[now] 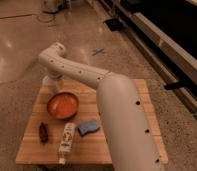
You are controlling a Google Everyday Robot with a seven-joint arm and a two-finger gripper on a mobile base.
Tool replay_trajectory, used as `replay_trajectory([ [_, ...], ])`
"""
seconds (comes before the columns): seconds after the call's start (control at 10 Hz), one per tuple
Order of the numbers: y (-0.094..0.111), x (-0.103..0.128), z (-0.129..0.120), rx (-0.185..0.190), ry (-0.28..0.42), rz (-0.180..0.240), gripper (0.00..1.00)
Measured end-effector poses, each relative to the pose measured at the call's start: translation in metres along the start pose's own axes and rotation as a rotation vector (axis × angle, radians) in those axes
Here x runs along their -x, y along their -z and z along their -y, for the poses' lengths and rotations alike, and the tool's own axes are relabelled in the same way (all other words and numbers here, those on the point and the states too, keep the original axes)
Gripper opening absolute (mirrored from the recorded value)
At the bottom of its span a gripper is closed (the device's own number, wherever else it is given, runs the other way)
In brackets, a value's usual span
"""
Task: Pick up the ceramic cup
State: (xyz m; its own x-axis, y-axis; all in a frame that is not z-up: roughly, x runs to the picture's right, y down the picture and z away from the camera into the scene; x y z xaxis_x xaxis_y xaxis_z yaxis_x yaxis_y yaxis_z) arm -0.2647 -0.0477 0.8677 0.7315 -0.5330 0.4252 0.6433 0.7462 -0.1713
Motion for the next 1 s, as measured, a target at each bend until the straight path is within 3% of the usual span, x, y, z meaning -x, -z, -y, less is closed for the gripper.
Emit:
replay_trajectory([
  [0.6,-0.057,0.001,-0.001,0.092,0.000,-0.052,0.63],
  [1.0,-0.071,-0.008,-0.015,0.150,-0.046,-0.032,0.25],
])
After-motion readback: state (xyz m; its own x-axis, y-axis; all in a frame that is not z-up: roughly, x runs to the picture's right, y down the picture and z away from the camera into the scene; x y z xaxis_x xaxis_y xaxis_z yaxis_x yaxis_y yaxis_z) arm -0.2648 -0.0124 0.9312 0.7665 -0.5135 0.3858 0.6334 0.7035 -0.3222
